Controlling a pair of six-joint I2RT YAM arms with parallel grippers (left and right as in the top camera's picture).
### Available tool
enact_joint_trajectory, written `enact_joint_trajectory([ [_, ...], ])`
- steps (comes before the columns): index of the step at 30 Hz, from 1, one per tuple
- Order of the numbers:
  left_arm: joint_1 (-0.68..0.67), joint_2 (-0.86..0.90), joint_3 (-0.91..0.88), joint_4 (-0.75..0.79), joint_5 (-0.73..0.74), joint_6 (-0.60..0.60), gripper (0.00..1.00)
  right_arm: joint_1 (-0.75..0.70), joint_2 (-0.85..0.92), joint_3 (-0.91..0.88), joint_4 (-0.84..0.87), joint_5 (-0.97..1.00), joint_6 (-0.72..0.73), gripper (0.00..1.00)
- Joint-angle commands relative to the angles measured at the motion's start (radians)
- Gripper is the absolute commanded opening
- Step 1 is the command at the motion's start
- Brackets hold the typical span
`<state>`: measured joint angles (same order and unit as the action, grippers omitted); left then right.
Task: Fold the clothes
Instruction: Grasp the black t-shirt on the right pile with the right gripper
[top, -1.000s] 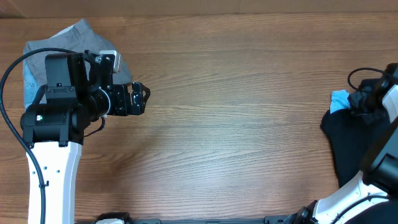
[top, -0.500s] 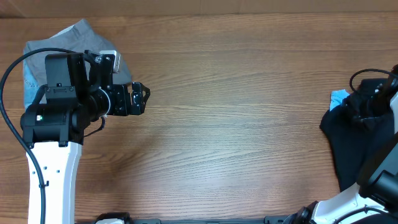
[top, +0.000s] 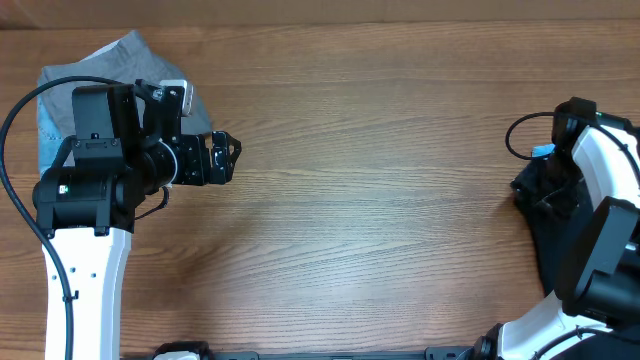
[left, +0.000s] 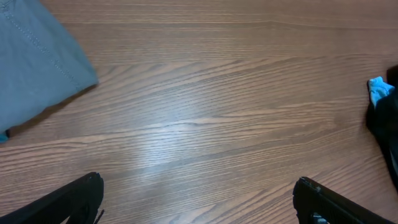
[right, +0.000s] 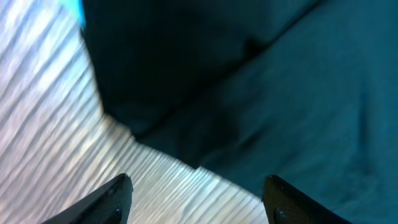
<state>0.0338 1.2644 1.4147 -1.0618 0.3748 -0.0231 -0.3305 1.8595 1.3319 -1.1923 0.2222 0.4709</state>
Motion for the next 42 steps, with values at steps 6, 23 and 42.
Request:
enact_joint_trajectory([
  [6,0.005,0.005,0.024,-0.004,0.012,-0.011,1.00,-0.014,-0.027,-0.066,0.063,0.058,0.040,0.71],
  [23,0.005,0.005,0.024,-0.007,0.011,-0.011,1.00,-0.024,-0.027,-0.152,0.148,0.069,0.076,0.20],
  [42,0.005,0.005,0.024,0.000,0.010,-0.010,1.00,-0.027,-0.046,0.098,-0.007,-0.036,-0.083,0.08],
])
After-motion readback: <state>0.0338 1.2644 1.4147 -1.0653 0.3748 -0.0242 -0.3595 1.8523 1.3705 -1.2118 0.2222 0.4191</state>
